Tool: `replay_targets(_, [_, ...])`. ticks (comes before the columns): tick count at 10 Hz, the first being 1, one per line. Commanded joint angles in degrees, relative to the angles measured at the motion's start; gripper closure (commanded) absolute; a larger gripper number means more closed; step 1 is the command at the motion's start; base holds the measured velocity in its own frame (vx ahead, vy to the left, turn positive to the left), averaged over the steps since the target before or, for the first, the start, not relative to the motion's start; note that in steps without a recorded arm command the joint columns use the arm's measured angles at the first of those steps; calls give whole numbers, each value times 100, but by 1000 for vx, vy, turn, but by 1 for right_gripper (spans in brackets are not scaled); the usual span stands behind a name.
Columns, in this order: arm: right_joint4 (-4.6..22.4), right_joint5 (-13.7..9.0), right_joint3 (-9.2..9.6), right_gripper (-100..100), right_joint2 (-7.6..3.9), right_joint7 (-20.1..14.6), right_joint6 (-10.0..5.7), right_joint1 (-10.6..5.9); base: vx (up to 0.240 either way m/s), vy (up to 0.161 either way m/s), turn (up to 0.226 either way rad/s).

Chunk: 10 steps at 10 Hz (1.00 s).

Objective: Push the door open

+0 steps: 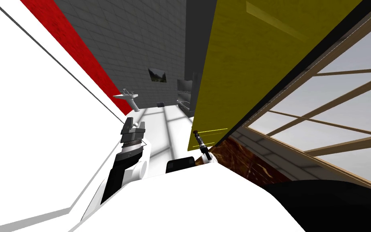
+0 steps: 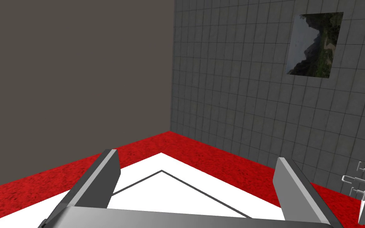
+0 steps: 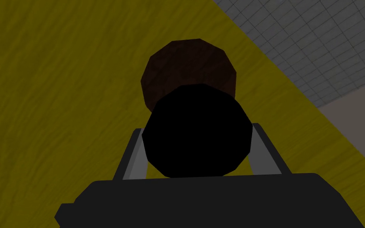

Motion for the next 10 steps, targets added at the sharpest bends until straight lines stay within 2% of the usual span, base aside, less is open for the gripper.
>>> replay_targets(1, [5,-94,21,100,-26,-286,7,-32,43,13,-62])
replay_targets(2, [5,-94,21,100,-26,-323,7,-32,36,15,-28])
replay_targets(4, [62,-233,111,100,-25,-688,14,-91,53,19,-86])
replay_targets(10, [148,-444,247,100,-23,-1498,24,-180,54,12,-51])
